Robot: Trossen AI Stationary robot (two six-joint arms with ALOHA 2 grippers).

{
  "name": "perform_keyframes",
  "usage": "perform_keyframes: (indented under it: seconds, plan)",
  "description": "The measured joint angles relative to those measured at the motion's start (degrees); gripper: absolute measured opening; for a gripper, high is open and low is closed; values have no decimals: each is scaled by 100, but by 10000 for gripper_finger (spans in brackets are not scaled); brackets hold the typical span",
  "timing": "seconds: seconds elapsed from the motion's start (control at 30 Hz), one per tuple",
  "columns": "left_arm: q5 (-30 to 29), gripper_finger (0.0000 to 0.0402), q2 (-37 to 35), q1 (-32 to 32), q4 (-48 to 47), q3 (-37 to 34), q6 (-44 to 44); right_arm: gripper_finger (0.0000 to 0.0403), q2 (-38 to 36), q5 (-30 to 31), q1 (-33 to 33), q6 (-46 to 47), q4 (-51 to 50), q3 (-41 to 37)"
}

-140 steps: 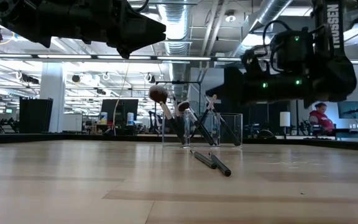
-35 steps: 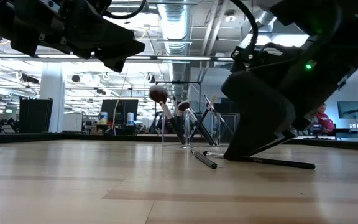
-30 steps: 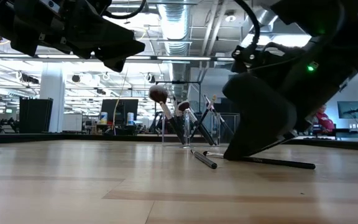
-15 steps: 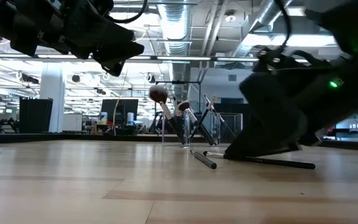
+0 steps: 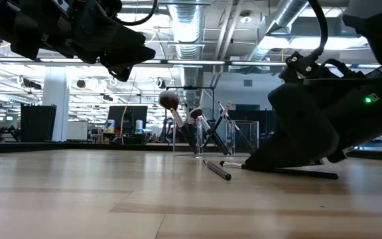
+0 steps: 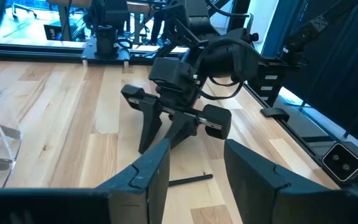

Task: Put items in baskets/containers
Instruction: Put the eyeshadow brush into the right section of the transparent organizer

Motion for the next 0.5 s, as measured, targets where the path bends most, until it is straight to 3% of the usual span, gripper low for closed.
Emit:
perform_keyframes:
  seconds: [0.27, 0.37, 0.5]
  plan:
    - [2, 149, 0, 0, 2, 0, -5, 154, 0, -64, 0, -263, 62, 4]
    - [4, 149, 0, 0, 2, 0, -5, 137, -3, -66, -56, -301, 26, 9]
    - [-2, 149, 0, 0, 4, 0, -5, 84, -13, -33, -160, -289, -74, 9]
